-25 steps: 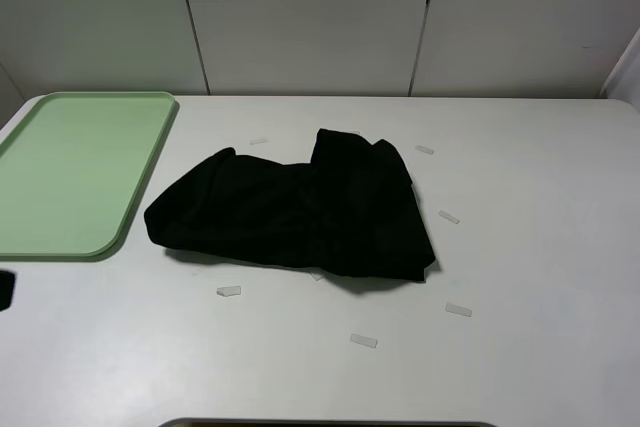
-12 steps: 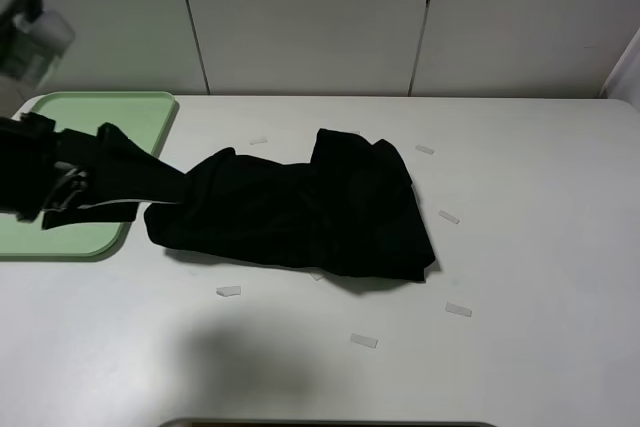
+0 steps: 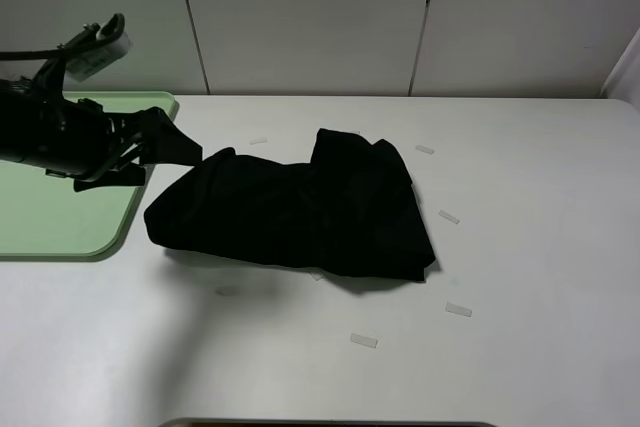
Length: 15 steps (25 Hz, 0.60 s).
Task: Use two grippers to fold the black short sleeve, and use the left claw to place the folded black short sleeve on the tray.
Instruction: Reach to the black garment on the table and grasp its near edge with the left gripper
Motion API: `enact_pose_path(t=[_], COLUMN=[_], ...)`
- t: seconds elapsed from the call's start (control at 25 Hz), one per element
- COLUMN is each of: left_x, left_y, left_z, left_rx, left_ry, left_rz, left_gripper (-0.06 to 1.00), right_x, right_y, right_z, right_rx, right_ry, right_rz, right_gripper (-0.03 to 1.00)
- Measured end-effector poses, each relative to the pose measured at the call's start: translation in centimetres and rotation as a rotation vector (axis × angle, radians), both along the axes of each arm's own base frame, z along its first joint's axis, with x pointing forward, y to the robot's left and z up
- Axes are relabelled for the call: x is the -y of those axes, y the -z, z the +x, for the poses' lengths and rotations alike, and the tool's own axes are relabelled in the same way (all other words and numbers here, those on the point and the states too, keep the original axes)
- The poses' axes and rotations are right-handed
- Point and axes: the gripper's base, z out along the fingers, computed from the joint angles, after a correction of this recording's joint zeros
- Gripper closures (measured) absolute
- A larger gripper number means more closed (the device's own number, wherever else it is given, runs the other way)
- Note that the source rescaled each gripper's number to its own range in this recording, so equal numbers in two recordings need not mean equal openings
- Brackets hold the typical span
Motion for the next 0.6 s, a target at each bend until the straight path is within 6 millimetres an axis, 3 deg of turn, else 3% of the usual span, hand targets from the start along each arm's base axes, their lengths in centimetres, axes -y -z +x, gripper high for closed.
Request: enact_pose_path(t=[0.24,0.6], left_x=[-1.3,-1.8], left_y=[2.4,7.3], left_z=[1.4,2.1], left_rx=[-0.024,-0.169], left_ry=[-0.066,-0.085], left_rz=[0.119,0.186], left_gripper=[0.06,0.06], right_x=[0.0,0.0], right_y=[0.0,0.0], right_z=[0.0,0.0], right_rx=[0.000,0.000], right_ry=[0.000,0.000], right_rz=[0.000,0.000], right_gripper=[-0.03,-0.03])
